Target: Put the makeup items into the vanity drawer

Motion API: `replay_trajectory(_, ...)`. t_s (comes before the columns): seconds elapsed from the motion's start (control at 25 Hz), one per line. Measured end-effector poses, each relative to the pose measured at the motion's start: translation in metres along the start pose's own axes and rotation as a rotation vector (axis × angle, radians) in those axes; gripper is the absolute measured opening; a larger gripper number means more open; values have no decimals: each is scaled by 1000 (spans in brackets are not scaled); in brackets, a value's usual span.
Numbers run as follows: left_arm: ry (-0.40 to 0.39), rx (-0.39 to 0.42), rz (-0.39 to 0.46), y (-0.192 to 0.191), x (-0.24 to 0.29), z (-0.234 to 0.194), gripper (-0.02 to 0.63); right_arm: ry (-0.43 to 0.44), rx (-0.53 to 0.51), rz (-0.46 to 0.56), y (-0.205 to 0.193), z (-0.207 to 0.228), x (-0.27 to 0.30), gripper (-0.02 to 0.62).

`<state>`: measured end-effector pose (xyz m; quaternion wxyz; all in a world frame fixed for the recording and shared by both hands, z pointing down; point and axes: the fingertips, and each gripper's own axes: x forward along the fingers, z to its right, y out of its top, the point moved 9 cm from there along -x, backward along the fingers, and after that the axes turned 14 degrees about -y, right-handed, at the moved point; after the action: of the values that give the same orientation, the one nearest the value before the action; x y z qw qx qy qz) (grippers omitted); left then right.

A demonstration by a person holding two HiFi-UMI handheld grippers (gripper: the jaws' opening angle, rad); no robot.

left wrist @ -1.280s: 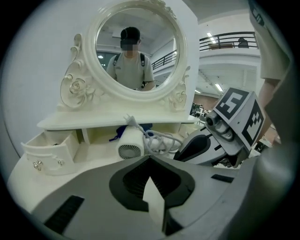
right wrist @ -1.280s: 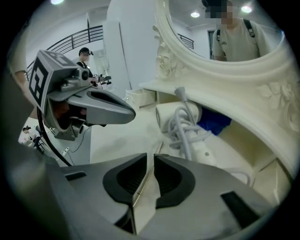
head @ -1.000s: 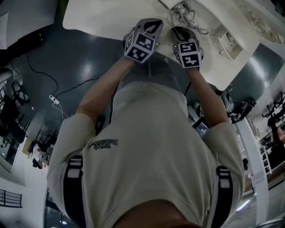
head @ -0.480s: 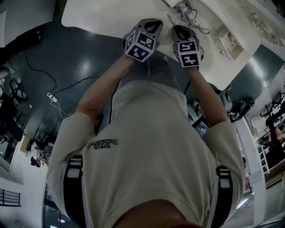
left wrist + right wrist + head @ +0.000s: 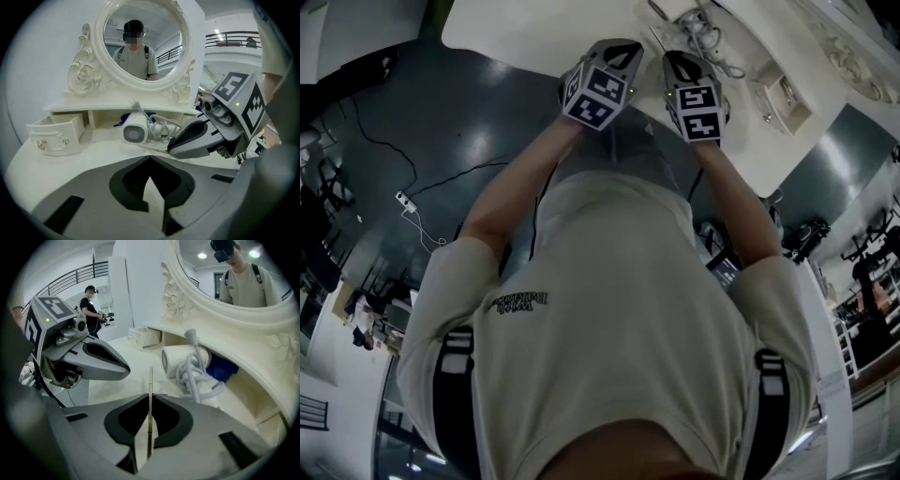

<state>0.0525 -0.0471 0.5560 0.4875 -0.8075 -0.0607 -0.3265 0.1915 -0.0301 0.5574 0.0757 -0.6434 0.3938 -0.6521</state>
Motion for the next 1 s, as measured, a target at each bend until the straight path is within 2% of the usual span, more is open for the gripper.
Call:
replay_trajectory(0.16, 57, -2, 43, 15, -20, -4, 14, 15, -8, 77, 29, -1, -11, 31)
replay_trajectory(0.4, 152, 58, 107, 48, -64, -5, 14, 45, -17, 234, 89, -8, -42, 29)
replay_trajectory(0.6, 222, 79, 205, 82, -110, 3, 14, 76, -11, 387, 142, -10, -87, 29)
replay_trajectory(0.72, 265, 120, 267, 106, -140, 11, 14, 99, -15, 480, 170, -11, -116, 31)
replay_trajectory(1.0, 356, 205, 385, 148, -203, 37, 14, 158, -27, 674, 209, -18, -181, 29)
